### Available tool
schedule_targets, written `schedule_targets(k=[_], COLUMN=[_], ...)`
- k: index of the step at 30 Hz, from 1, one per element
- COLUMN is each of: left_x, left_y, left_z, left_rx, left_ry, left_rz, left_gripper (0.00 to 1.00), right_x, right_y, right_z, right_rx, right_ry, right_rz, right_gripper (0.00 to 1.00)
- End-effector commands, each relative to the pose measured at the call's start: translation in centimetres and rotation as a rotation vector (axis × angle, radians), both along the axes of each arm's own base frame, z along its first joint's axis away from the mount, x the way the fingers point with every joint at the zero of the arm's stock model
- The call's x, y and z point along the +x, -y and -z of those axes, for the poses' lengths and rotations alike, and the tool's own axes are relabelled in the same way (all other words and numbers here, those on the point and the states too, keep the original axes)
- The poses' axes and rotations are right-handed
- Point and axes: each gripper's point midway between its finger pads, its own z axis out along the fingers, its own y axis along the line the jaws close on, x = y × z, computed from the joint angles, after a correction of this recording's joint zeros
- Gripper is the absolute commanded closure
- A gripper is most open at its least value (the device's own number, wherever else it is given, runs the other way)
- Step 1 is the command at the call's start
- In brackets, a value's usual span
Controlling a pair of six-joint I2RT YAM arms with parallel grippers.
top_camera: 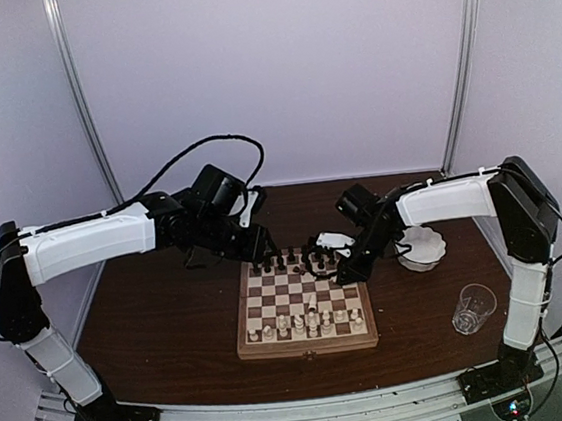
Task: Set up the chess pieces on the board
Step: Pick up the pawn from the chessboard, then pass from the right arm to the left
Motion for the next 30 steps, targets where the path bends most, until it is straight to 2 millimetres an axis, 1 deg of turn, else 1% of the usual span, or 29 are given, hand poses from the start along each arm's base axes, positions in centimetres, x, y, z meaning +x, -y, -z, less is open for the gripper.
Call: schedule_targets(k=[1,3,4,7,10,12,14,17,22,26,30], left_x=[0.2,-0.3,-0.5,-0.8,-1.5,-1.7,-1.8,-2.1,-2.7,-2.9,-3.2], left_y=[1.6,2.5,3.0,3.9,5.5,6.5,7.5,8.8,10.5,11.2,11.6], left_z=[-0.2,0.0,0.3,0.9,0.9,1.0,0.8,0.4,-0.5,-0.6,-0.1], left_rx=[-0.15,-0.207,-0.234,-0.314,-0.398,-0.456,-0.522,-0.583,-0.617,-0.638,-0.649], left_ry=[-0.043,-0.08,-0.105,-0.173,-0.236,-0.284,-0.313,-0.344,-0.365,-0.39,-0.431], left_rz=[0.007,0.019,0.023,0.006,0.038,0.049,0.07,0.101,0.148,0.161,0.165], left_gripper=[0.6,0.6,0.6,0.6,0.58,0.57,0.56,0.56,0.57,0.58,0.6], right_x=[-0.8,-1.0,-1.1,-1.5,-2.8,-3.6,-4.3,-4.5,-4.6,-4.9,-5.1], right_y=[0.8,0.7,0.4,-0.2,-1.2,-1.6,-2.0,-2.2,-2.4,-2.6,-2.8], right_z=[0.4,-0.3,-1.0,-3.6,-6.6,-8.2,-9.5,-10.4,-11.1,-11.7,-12.5], right_rx=[-0.031,-0.014,0.006,0.07,0.163,0.217,0.257,0.273,0.277,0.293,0.317], right_ry=[0.006,0.009,0.011,0.038,0.029,0.016,0.002,0.008,0.02,0.028,0.038], right_rz=[-0.011,-0.021,-0.03,-0.058,-0.118,-0.144,-0.163,-0.168,-0.188,-0.201,-0.203], right_gripper=[0.88,0.88,0.88,0.89,0.88,0.88,0.88,0.88,0.88,0.88,0.88])
